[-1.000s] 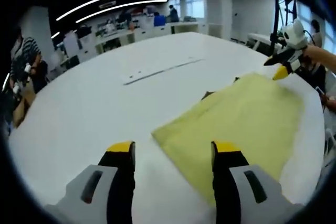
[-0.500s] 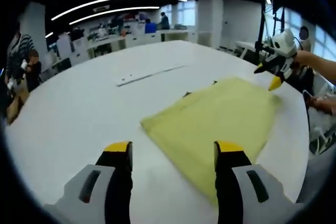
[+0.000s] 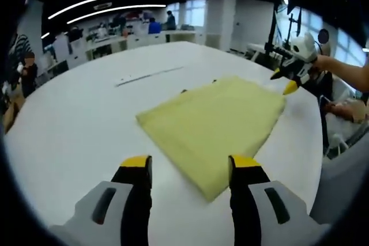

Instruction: Fold the garment on the visible template until the final outline fits inside the template.

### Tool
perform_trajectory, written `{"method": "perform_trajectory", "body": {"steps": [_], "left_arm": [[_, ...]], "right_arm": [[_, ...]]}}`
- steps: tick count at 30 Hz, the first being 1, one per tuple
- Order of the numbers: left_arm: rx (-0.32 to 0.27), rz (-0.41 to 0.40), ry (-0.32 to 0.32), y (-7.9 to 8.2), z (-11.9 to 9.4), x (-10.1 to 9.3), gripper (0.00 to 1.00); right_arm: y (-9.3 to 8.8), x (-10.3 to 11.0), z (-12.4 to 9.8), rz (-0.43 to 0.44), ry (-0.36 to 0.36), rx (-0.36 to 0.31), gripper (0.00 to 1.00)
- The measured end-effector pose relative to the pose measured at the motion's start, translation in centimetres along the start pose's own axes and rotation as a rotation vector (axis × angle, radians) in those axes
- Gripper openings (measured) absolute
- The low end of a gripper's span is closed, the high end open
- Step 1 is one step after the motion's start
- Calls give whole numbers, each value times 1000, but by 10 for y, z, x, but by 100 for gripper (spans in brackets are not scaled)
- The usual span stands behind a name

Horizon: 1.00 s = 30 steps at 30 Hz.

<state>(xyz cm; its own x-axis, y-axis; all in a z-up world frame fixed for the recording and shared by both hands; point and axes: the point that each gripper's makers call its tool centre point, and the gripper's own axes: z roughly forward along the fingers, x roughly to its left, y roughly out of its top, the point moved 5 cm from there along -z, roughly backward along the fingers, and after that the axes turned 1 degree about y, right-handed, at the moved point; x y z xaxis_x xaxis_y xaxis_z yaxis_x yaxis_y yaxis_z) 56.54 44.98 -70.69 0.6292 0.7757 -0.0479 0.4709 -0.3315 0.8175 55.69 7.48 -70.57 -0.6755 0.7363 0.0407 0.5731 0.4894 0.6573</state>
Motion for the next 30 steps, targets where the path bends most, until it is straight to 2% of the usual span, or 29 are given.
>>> {"method": "perform_trajectory", "body": {"steps": [3,9,13,17,20,30], "left_arm": [[8,0,-9,-7,-2,-3,45],[23,-29,-11,-20,-6,-8,39],[24,-55,9,-27,-7,-10,36],[15,-83,28,-32,-8,-10,32],[13,-88,34,-34,-7,-11,30],[29,-100,36,-40,-7,-14,23]], "right_arm": [[-8,6,-2,-26,1,7,47],[-20,13,-5,7,-1,21,39],[-25,16,-7,22,-20,16,32],[-29,17,-8,101,-49,15,26],[-34,19,-9,129,-67,20,22],[-44,29,-3,268,-66,9,8]]}}
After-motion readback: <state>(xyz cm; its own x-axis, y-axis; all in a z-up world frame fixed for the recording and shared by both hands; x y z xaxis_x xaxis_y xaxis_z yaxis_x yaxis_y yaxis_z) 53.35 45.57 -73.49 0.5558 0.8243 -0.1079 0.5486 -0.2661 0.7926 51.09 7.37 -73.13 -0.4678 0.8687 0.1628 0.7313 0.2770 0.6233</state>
